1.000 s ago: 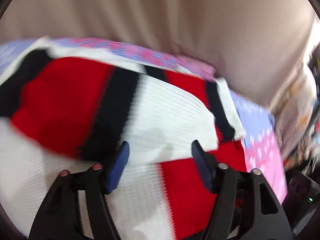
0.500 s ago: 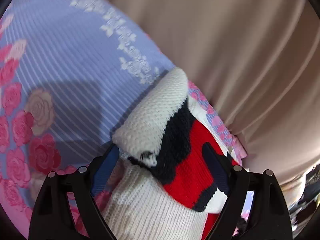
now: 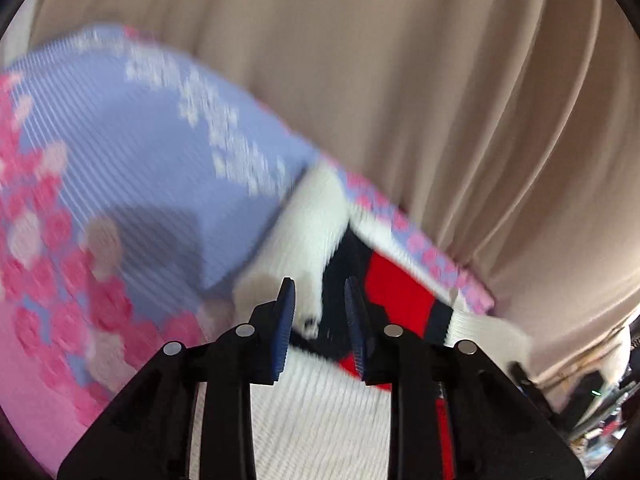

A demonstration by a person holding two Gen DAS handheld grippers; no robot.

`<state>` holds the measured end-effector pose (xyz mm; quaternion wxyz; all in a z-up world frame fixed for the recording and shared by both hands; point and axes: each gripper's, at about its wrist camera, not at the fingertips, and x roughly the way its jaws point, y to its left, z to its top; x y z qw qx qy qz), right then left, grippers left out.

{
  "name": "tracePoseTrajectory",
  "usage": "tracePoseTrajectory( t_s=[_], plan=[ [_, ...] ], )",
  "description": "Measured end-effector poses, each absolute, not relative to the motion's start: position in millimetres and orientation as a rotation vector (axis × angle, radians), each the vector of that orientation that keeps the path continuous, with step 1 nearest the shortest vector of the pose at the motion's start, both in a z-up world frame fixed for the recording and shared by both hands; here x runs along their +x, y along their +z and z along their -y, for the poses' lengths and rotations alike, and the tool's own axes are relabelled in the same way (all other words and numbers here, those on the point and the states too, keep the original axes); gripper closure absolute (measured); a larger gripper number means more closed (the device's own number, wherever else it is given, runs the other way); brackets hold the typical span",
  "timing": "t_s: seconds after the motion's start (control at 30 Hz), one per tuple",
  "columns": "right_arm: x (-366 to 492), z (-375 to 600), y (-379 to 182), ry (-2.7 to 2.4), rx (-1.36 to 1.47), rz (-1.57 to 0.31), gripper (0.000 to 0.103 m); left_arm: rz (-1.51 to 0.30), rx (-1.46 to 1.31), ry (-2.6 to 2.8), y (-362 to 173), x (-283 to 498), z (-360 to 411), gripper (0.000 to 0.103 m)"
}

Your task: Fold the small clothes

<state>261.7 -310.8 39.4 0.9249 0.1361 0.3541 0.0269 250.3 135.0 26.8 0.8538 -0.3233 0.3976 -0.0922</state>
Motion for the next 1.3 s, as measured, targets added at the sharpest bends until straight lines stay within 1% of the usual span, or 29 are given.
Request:
tracePoseTrajectory(
  t_s=[0.07, 0.1, 0.13, 0.2, 0.23, 0.27, 0.3, 0.33, 0.37, 0.43, 0.5, 0.53, 0.57, 0.67, 0.7, 0.77, 0.8, 0.83, 0.9, 0.93, 1.0, 1.07, 1.1, 1.17, 1.2, 1.3],
  plan=[
    [265.4, 316.2, 22.8, 0.038, 0.292, -0.753, 0.095, -0.893, -0.692, -0.211, 10.6, 254.3, -131.9, 0.075],
    [267.2, 317.7, 22.7, 0.04, 0.294, -0.749, 0.095, -0.919, -0.706, -0.22, 2.8, 255.5, -126.7, 0.072],
    [267.8, 318.5, 26.2, 0.046, 0.298, -0.737, 0.095, -0.931, -0.718, -0.229, -1.3, 257.1, -122.3, 0.07],
    [263.5, 321.7, 47.5, 0.077, 0.313, -0.68, 0.095, -0.95, -0.755, -0.266, -7.6, 263.7, -116.2, 0.071],
    [257.1, 322.6, 58.0, 0.089, 0.316, -0.636, 0.095, -0.945, -0.766, -0.275, -7.2, 266.0, -115.0, 0.073],
    [249.0, 322.3, 74.0, 0.101, 0.32, -0.579, 0.096, -0.928, -0.771, -0.279, -6.3, 269.9, -116.5, 0.079],
    [239.8, 324.5, 86.3, 0.101, 0.323, -0.529, 0.096, -0.894, -0.761, -0.275, -1.8, 272.7, -119.2, 0.096],
    [231.6, 331.1, 94.0, 0.078, 0.318, -0.48, 0.096, -0.866, -0.734, -0.247, 2.3, 273.9, -122.3, 0.1],
    [230.9, 337.3, 92.1, 0.041, 0.303, -0.469, 0.096, -0.847, -0.718, -0.226, 4.4, 273.9, -125.1, 0.1],
    [253.2, 351.5, 60.1, -0.031, 0.302, -0.587, 0.096, -0.852, -0.7, -0.207, -0.9, 276.7, -127.8, 0.1],
    [283.2, 368.0, -0.2, -0.08, 0.333, -0.798, 0.096, -0.888, -0.695, -0.206, -12.1, 276.2, -125.5, 0.102],
    [286.2, 370.8, -15.6, -0.081, 0.334, -0.825, 0.096, -0.89, -0.681, -0.207, -13.3, 272.8, -122.8, 0.102],
    [279.9, 372.2, -16.0, -0.064, 0.335, -0.774, 0.096, -0.883, -0.662, -0.209, -10.3, 267.6, -120.1, 0.101],
    [275.7, 370.6, -5.9, -0.041, 0.363, -0.753, 0.096, -0.851, -0.619, -0.21, 4.9, 251.6, -115.7, 0.101],
    [276.8, 368.7, -3.7, -0.044, 0.353, -0.752, 0.096, -0.847, -0.617, -0.221, 9.1, 246.6, -114.3, 0.1],
    [277.5, 366.0, -0.1, -0.034, 0.354, -0.747, 0.095, -0.873, -0.638, -0.272, 11.0, 238.9, -106.9, 0.089],
    [277.7, 363.5, 1.8, -0.023, 0.359, -0.738, 0.095, -0.89, -0.657, -0.29, 7.5, 237.5, -104.3, 0.076],
    [276.7, 361.1, 5.7, -0.014, 0.364, -0.728, 0.095, -0.924, -0.684, -0.314, 0.4, 238.1, -100.4, 0.066],
    [274.6, 358.3, 15.6, 0.017, 0.391, -0.704, 0.095, -0.965, -0.699, -0.303, -14.3, 248.1, -98.2, 0.068],
    [272.8, 355.2, 24.3, 0.034, 0.402, -0.683, 0.095, -0.969, -0.691, -0.27, -20.7, 254.6, -99.8, 0.074],
    [260.7, 353.4, 43.1, 0.056, 0.394, -0.63, 0.096, -0.949, -0.705, -0.209, -27.8, 264.7, -110.6, 0.092],
    [250.2, 357.9, 50.5, 0.039, 0.377, -0.589, 0.096, -0.928, -0.739, -0.209, -27.1, 266.5, -120.9, 0.093],
    [252.6, 364.1, 41.1, 0.01, 0.365, -0.608, 0.095, -0.918, -0.727, -0.203, -25.5, 266.2, -122.7, 0.093],
    [272.1, 375.0, 0.9, -0.084, 0.337, -0.753, 0.098, -0.908, -0.694, -0.194, -26.4, 266.0, -121.2, 0.093],
    [274.9, 380.1, -15.1, -0.08, 0.356, -0.774, 0.1, -0.908, -0.677, -0.186, -28.0, 265.8, -119.0, 0.093],
    [261.2, 388.2, -2.0, -0.042, 0.437, -0.701, 0.099, -0.894, -0.621, -0.177, -25.6, 265.1, -111.2, 0.093]
  ],
)
